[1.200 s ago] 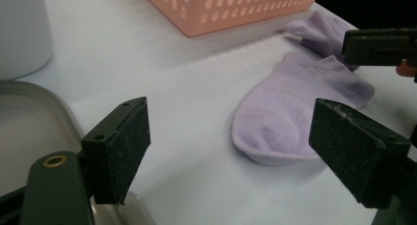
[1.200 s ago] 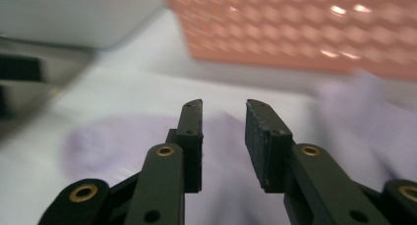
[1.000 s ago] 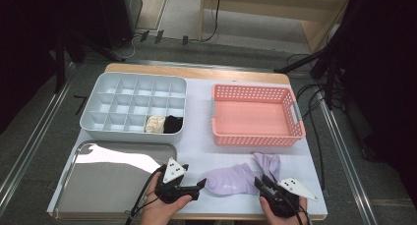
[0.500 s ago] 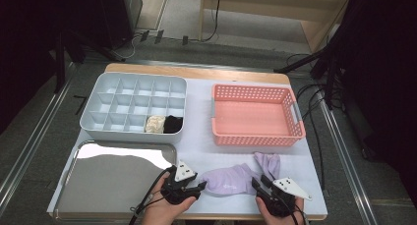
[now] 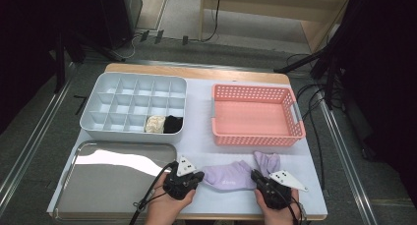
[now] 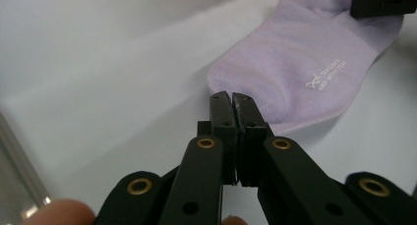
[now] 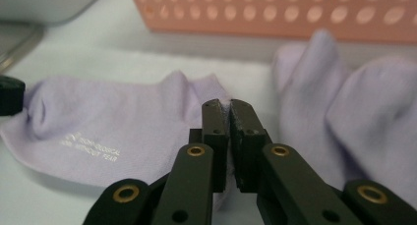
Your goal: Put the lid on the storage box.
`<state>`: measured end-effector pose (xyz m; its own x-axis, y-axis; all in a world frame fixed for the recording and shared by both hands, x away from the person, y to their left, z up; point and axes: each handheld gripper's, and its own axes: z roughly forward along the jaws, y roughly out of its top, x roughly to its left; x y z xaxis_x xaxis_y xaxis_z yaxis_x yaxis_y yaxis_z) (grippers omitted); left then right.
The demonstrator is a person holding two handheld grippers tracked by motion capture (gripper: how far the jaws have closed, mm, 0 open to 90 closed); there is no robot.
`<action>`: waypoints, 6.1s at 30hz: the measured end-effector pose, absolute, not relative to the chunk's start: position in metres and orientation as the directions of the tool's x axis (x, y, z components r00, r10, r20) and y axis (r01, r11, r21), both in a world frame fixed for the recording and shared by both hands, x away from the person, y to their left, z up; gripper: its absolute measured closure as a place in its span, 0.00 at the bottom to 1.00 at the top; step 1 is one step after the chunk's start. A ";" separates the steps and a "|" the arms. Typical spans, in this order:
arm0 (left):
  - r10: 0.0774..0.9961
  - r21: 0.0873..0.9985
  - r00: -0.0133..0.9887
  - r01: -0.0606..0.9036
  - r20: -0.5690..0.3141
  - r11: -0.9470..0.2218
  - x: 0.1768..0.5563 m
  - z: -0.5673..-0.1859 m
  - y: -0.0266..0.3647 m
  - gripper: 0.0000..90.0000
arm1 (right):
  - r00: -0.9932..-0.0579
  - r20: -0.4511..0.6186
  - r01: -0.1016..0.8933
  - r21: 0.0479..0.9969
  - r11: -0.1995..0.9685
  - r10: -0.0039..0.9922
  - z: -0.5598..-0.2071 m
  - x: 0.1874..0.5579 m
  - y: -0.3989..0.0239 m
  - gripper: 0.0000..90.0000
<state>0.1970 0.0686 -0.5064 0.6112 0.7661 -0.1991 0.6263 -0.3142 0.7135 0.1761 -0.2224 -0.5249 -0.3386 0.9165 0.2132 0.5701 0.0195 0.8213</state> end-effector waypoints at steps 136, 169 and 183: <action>0.655 0.768 0.654 0.617 -0.378 -0.173 0.195 -0.488 0.088 0.69 | -0.497 0.298 0.587 0.807 0.063 0.815 -0.526 0.129 -0.197 0.67; 0.503 0.692 0.772 0.605 -0.388 -0.394 0.182 -0.501 0.062 0.82 | -0.533 0.246 0.533 0.841 0.095 0.810 -0.521 0.169 -0.188 0.78; 0.635 0.740 0.678 0.629 -0.369 -0.241 0.192 -0.496 0.079 0.71 | -0.535 0.319 0.565 0.824 0.050 0.782 -0.519 0.128 -0.181 0.68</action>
<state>0.1917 0.0789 -0.4960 0.6782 0.6352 -0.3695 0.6285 -0.2408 0.7396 0.1280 -0.1807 -0.5192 -0.5350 0.7823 0.3192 0.5648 0.0501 0.8237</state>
